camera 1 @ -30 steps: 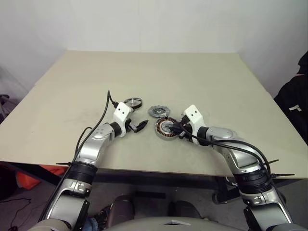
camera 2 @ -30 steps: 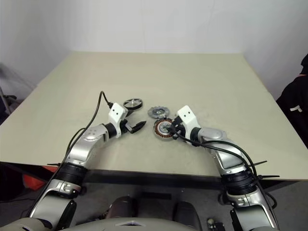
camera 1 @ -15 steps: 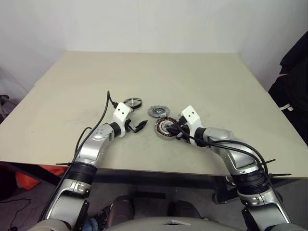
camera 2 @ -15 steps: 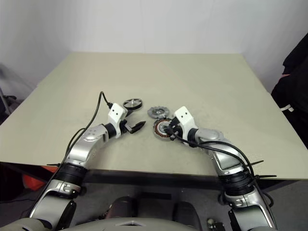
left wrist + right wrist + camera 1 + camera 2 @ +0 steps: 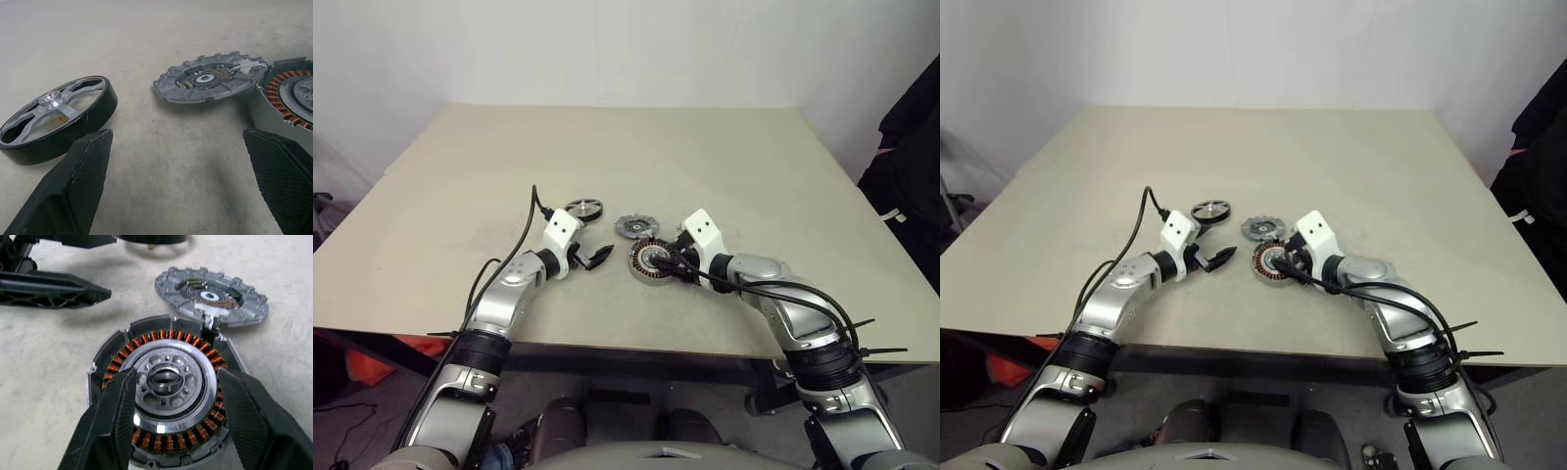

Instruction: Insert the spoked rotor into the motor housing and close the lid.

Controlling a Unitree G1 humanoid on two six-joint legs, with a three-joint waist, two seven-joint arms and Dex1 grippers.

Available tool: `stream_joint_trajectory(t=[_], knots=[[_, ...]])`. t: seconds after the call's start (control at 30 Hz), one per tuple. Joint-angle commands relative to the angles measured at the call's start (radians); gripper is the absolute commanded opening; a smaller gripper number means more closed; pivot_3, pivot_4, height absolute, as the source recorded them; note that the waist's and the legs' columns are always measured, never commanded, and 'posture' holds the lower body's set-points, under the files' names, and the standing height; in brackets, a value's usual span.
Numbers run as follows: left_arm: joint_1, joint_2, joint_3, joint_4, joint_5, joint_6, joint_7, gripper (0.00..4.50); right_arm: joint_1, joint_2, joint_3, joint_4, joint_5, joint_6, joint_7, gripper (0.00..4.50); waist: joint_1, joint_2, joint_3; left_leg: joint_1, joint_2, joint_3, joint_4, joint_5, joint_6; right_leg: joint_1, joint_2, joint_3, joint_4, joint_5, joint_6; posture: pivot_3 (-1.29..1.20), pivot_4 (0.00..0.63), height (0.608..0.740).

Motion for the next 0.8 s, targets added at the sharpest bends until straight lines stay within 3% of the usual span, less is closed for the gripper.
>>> stream_joint_trajectory(t=[0.03,0.17,0.53,0.8], knots=[[-0.015,0.001,0.011,-0.010,0.004,-0.021,0.006,4.50,-0.024,0.001,-0.027,-0.005,0.011,-0.026,-0.004,1.43,0.000,0.000,0.000,0.000,0.000,0.000,0.000,0.000,0.000,0.000,0.000,0.000,0.000,0.000,0.000,0.00,0.000,0.740],[-0.013,0.002,0.011,-0.012,0.006,-0.021,0.009,4.50,-0.025,0.004,-0.021,-0.002,0.008,-0.030,-0.010,0.08,0.000,0.000,0.000,0.000,0.000,0.000,0.000,0.000,0.000,0.000,0.000,0.000,0.000,0.000,0.000,0.00,0.000,0.740],[-0.014,0.004,0.012,-0.008,0.006,-0.020,0.014,4.50,0.010,0.004,0.048,0.047,-0.025,-0.010,-0.020,0.02,0.000,0.000,0.000,0.001,0.000,0.000,0.000,0.000,0.000,0.001,0.000,0.000,0.000,0.000,0.000,0.00,0.000,0.740],[-0.014,0.006,0.013,-0.004,0.004,-0.020,0.013,4.50,-0.035,-0.011,-0.005,0.009,0.007,-0.033,-0.001,0.02,0.000,0.000,0.000,0.005,0.000,0.000,0.000,0.000,0.000,0.005,0.000,0.000,0.000,0.000,0.000,0.00,0.000,0.740]])
